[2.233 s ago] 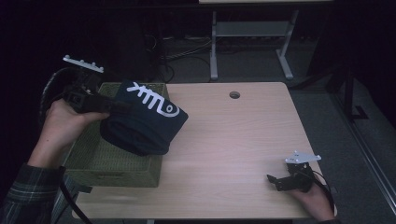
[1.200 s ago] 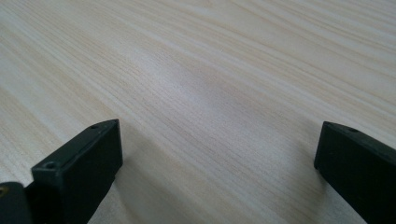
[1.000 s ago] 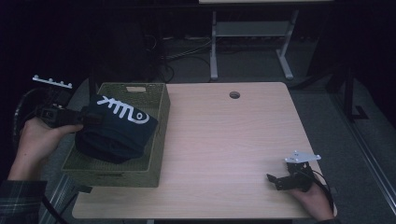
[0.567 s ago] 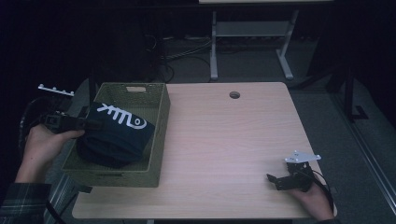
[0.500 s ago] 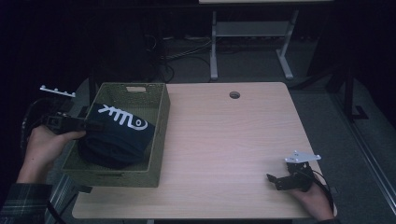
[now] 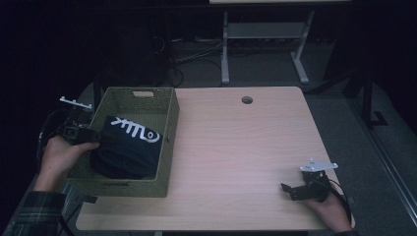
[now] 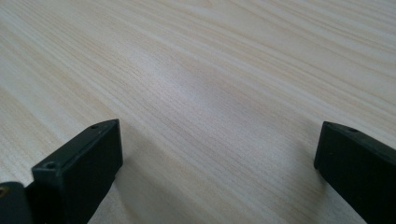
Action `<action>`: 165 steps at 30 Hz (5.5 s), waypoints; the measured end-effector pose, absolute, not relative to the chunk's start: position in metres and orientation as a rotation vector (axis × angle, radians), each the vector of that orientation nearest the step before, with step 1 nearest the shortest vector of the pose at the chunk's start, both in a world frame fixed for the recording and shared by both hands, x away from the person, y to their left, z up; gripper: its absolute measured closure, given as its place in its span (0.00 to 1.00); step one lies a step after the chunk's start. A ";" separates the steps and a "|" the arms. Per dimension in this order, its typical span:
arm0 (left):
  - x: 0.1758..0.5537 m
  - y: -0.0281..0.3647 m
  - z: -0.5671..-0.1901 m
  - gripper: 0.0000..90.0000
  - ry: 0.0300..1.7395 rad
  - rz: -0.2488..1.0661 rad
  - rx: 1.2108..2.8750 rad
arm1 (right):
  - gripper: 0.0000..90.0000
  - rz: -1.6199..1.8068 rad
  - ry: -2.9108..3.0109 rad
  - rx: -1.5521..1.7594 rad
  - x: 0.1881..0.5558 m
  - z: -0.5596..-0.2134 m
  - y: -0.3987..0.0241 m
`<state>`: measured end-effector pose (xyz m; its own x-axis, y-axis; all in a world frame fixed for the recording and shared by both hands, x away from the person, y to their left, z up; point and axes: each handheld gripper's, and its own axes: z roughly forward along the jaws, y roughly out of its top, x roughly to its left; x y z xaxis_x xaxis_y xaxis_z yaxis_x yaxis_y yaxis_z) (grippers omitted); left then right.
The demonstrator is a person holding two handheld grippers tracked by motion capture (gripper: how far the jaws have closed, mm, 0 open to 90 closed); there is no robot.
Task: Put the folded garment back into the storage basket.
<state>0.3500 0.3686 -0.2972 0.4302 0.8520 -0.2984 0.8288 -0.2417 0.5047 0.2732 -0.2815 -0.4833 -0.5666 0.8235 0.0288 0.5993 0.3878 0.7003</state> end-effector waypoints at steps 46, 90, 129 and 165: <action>0.372 0.383 -0.348 0.38 1.600 0.206 2.190 | 0.01 0.973 2.327 1.241 0.273 -0.483 -0.282; 0.350 0.272 -0.313 0.15 1.198 0.300 2.049 | 0.01 0.971 2.324 1.244 0.274 -0.483 -0.281; 0.318 0.122 -0.360 0.15 0.815 0.251 2.069 | 0.01 0.973 2.325 1.244 0.274 -0.483 -0.281; 0.312 0.103 -0.471 0.15 0.830 0.291 2.228 | 0.01 0.971 2.325 1.244 0.274 -0.483 -0.281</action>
<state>0.3116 0.1030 -0.4712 0.7660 0.6417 -0.0391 0.4765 -0.5258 0.7047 0.2737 -0.2813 -0.4833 -0.5644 0.8250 0.0279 0.6000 0.3868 0.7003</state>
